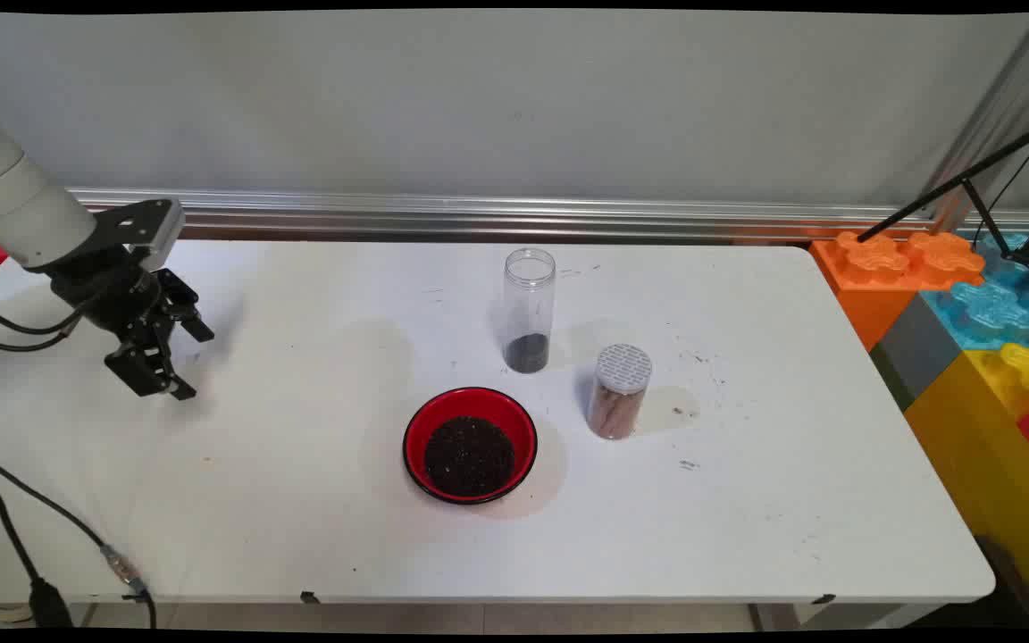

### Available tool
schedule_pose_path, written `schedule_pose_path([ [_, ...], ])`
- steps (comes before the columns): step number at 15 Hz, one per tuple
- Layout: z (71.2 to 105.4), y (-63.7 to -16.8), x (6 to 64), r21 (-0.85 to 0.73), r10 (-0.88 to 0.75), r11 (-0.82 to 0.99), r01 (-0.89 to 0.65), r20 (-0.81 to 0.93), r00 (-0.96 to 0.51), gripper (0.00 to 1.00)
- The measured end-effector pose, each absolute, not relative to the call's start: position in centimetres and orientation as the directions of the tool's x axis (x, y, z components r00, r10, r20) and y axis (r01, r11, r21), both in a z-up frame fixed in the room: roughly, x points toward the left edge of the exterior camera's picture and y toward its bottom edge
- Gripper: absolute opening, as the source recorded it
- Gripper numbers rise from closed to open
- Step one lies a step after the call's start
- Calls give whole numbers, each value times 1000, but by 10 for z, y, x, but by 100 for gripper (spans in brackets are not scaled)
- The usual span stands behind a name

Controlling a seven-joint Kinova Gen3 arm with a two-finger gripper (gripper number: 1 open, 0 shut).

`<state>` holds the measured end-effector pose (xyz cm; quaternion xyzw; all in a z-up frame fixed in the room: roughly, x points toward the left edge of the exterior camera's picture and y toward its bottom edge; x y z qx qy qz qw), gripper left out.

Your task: Pick up the black seasoning powder from the table

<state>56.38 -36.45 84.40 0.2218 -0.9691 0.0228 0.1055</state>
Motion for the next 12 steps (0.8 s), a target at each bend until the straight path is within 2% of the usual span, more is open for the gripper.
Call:
schedule_pose_path([
  [12, 837, -406, 528, -56, -269, 954, -295, 277, -922, 100],
])
